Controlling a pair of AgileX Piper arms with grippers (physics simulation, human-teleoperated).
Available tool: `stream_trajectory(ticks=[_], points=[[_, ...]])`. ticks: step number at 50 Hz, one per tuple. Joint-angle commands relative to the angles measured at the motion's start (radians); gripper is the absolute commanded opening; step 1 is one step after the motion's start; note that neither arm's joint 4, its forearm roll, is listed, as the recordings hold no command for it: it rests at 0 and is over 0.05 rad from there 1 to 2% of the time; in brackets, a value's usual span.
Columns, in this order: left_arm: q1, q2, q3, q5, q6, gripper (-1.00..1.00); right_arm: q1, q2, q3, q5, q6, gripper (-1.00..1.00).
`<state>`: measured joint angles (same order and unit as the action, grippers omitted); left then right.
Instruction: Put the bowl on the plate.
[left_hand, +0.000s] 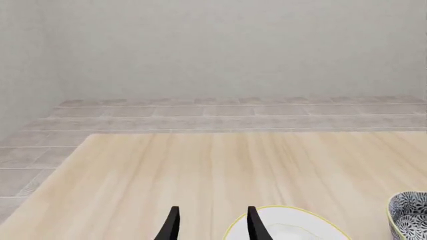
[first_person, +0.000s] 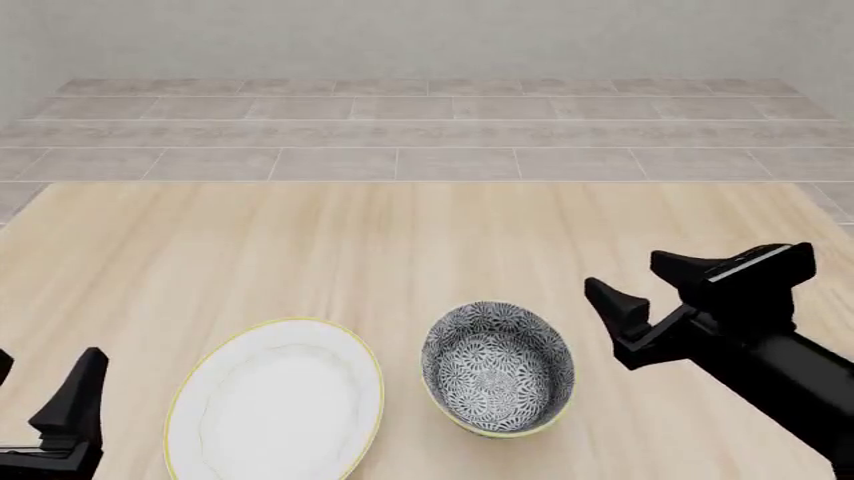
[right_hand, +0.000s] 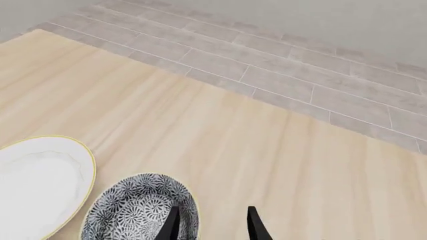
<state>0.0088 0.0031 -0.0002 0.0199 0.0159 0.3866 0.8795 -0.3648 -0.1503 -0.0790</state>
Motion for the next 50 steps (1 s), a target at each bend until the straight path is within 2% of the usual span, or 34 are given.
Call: stream_trajectory(ticks=[1, 19, 42, 50], points=[[-0.006, 0.001, 0.0, -0.005, 0.003, 1.0, 0.011, 0.046, 0.003, -0.013, -0.004, 1.0], [-0.01, 0.005, 0.0, -0.012, 0.003, 1.0, 0.018, 0.125, -0.009, -0.033, -0.008, 1.0], [-0.024, 0.062, 0.0, -0.058, -0.002, 1.0, 0.028, 0.252, -0.027, -0.075, 0.035, 1.0], [-0.027, 0.074, 0.0, -0.069, -0.003, 1.0, 0.024, 0.284, -0.023, -0.094, 0.033, 1.0]])
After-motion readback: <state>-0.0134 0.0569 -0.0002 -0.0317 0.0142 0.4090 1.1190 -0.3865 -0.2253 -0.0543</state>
